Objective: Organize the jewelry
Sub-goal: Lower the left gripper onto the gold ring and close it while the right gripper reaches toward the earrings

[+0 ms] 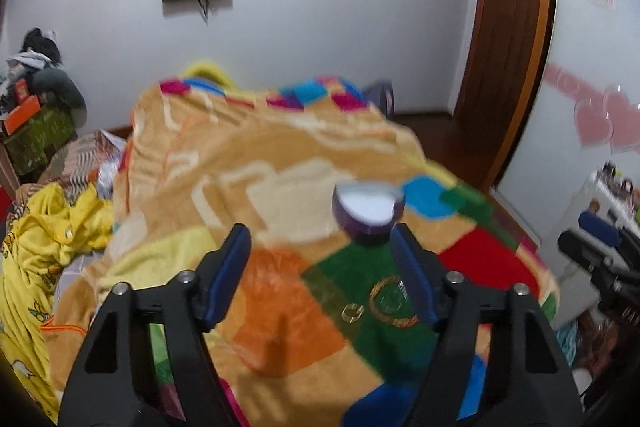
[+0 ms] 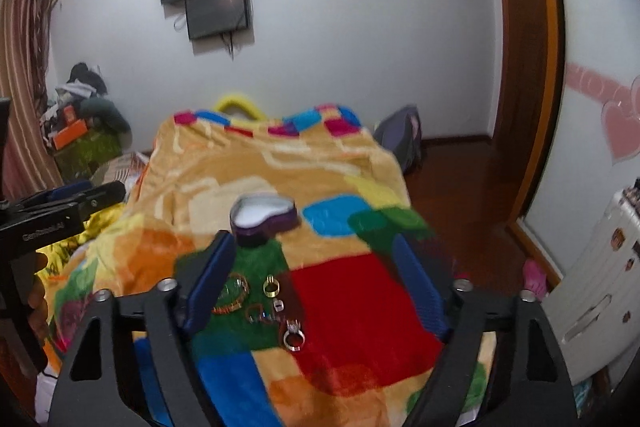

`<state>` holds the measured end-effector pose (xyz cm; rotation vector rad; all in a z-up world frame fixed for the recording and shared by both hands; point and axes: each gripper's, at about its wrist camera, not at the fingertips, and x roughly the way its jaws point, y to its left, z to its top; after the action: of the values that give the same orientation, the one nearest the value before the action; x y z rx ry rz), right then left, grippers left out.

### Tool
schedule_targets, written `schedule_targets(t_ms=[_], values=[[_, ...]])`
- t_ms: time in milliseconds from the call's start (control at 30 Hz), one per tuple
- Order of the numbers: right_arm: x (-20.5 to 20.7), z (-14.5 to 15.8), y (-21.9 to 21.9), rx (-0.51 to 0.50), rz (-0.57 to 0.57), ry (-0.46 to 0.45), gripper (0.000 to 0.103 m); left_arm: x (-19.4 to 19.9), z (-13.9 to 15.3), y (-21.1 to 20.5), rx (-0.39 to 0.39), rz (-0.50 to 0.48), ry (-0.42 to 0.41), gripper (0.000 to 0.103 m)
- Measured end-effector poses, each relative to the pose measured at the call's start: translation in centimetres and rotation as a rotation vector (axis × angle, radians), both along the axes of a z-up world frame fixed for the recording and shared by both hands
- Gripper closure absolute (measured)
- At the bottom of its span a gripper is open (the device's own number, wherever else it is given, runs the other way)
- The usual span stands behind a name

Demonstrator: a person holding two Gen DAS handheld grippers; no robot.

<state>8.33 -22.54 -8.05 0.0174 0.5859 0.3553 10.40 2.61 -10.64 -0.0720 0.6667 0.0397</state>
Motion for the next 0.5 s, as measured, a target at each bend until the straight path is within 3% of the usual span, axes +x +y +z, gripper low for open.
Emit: schedule_targets(t_ms=[233,367,500], values=[[1.1,-3.1,0.1,-0.015,0.063,0.120,0.053,2.4,-5.1,0.8,-0.040,-0.043,0.180,0.052],[1.2,-4.6,0.5,-0.046,0.094,0.168,0.055,2.7,-6.7,0.8,-0.049,-0.064,0.234,0.053],[1.5,-6.1,0.5,-0.058,0.113,0.216,0.063,2.8,-7.7,0.8,-0.081,-0.090,0.270,0.055]])
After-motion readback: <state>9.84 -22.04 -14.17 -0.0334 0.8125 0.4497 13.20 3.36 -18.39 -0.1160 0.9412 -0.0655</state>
